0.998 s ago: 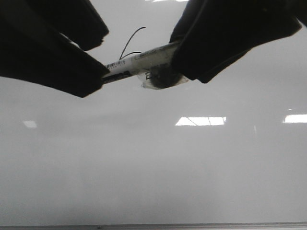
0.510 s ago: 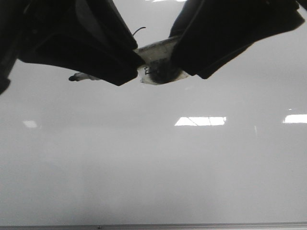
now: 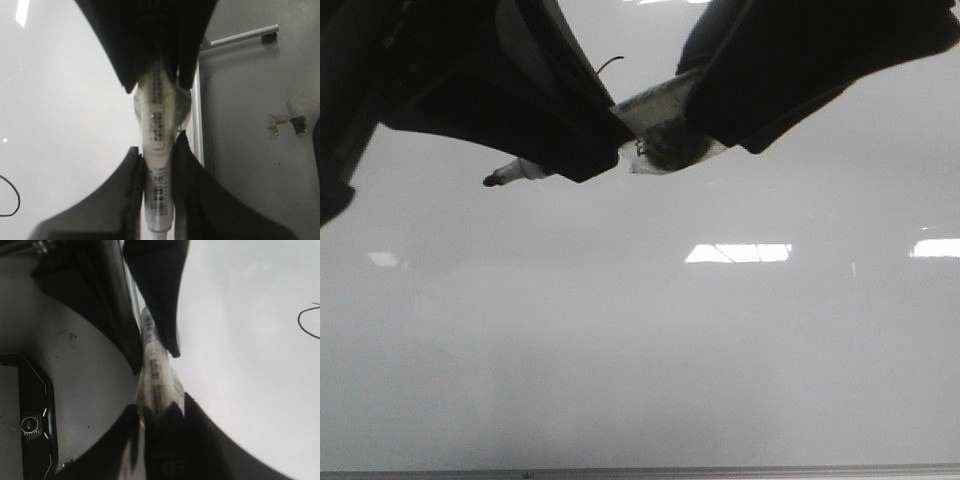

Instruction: Write number 6 on whiteboard

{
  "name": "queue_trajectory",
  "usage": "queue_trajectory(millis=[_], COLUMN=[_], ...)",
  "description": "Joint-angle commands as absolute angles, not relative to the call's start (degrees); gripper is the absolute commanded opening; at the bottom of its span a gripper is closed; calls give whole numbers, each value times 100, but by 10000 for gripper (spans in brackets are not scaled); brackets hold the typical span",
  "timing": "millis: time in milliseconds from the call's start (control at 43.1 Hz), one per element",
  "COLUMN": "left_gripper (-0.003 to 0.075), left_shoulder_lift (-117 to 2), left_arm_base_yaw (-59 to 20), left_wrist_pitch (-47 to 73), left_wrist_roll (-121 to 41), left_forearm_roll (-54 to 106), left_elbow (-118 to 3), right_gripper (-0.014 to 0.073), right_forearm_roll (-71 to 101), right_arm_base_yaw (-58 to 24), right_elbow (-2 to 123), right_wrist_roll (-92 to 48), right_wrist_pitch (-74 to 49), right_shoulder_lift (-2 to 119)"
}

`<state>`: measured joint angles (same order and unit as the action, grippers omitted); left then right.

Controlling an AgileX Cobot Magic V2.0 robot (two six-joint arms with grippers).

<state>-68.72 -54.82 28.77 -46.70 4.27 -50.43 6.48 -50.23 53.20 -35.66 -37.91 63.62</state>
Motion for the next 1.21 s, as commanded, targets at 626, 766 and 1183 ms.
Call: queue_trajectory(millis=[626,766,1183], left_gripper=[-20,-20,-20], left_shoulder_lift=[-5098,-5002,-6594], left_arm_base_yaw=[-1312,-78,1009], left_wrist_pitch=[2424,2452,1012], left_wrist_roll=[-1268,-1203,-1203], left_forearm_roll=[468,578,961], left_elbow=[-3916,-3788,-3702], right_gripper=[-71,-61,-61], right_forearm_roll=[-121,-121,-121], right_arm_base_yaw=[-1568,-1359,-1359], right_elbow=[3238,2862,2760], right_wrist_roll=[0,0,0], right_wrist_pitch=[-2979,-2657,-2603], right_shoulder_lift=[2996,2392,2290])
